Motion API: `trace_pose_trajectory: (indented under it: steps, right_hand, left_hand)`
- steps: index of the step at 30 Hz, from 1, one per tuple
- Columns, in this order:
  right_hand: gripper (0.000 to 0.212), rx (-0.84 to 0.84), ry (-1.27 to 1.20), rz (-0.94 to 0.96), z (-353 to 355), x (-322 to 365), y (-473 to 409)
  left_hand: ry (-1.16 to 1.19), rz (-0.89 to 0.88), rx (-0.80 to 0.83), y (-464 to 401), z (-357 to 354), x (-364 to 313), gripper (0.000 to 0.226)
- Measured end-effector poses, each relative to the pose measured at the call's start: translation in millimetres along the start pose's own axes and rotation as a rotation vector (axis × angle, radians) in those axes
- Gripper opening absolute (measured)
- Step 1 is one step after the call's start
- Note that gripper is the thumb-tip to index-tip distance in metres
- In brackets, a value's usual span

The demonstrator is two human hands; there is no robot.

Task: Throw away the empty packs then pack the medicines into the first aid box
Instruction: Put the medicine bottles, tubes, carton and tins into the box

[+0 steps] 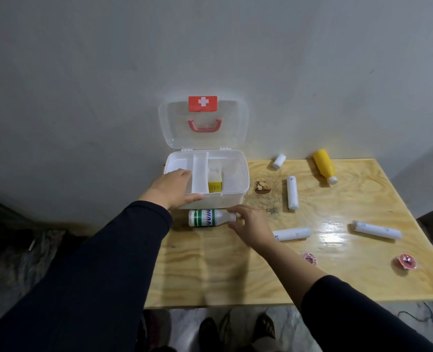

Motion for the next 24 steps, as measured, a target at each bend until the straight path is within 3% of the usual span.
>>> trace_pose_trajectory:
  steps: [7,14,24]
  right_hand:
    - [0.033,-0.020,-0.048,-0.025,9,-5,3]
    - [0.031,-0.142,-0.376,-0.080,59,13,5]
    - [0.028,-0.250,-0.268,0.034,133,87,-20]
  left_hand:
    - [0.010,0.007,-0.002,0,-2,0,0.074]
    - [0.021,0.010,0.009,0,-3,2,0.074]
    - [0.049,0.032,0.038,3,-2,1,0.067]
Point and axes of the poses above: each hand's wrist, its own y-axis away from the middle knuckle, its own z-axis out of the back of the hand, x = y × z, the point moved 10 cm from there along -y, towards the middle knuckle, and after that the axes turned 13 degrees about -y, right-handed, at the moved point
